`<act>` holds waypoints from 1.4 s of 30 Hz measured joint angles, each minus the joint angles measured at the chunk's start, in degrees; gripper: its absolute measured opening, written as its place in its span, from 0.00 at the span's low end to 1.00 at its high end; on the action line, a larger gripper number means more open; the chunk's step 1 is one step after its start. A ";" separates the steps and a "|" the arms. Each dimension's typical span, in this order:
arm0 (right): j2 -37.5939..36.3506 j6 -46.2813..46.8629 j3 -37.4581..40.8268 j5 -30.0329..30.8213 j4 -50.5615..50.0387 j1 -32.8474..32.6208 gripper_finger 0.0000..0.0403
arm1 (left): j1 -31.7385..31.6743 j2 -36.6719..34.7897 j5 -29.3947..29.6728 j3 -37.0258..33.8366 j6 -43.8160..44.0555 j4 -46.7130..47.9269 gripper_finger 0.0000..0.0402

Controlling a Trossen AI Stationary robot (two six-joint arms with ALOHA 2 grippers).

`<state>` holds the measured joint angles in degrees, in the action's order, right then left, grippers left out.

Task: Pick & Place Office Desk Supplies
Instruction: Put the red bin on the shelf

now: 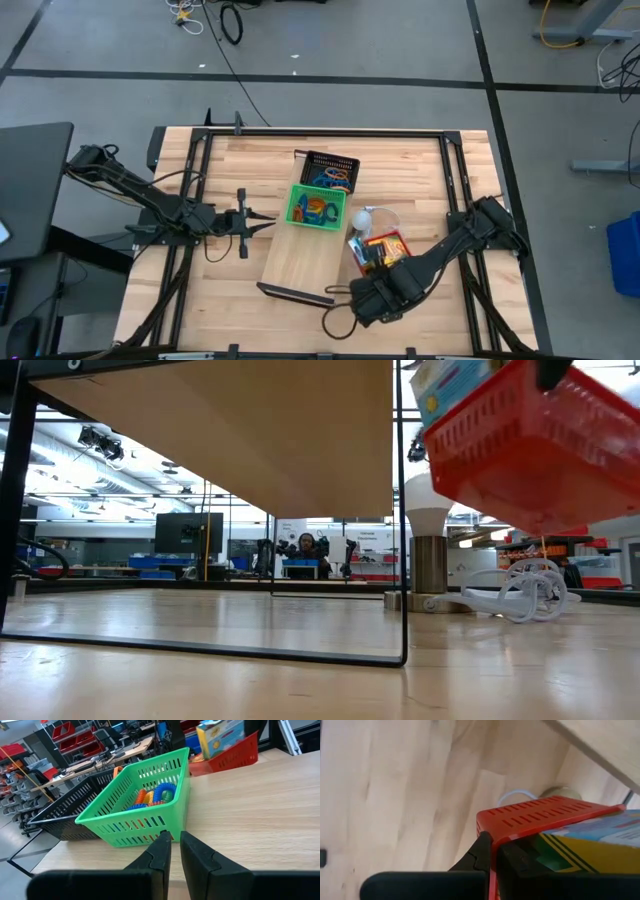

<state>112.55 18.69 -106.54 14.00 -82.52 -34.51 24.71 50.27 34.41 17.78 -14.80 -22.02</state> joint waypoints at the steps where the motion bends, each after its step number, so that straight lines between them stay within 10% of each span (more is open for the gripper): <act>1: 0.00 -0.54 0.00 -0.15 -0.01 -0.34 0.02 | 0.00 0.00 -0.03 0.00 -0.15 0.02 0.12; 42: 0.00 -43.36 -3.17 8.65 4.92 -10.31 0.02 | -4.12 0.01 -6.84 0.00 -2.59 -0.05 0.12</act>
<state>112.55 -24.67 -109.71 22.64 -77.60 -44.83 20.59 50.28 27.58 17.78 -17.39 -22.06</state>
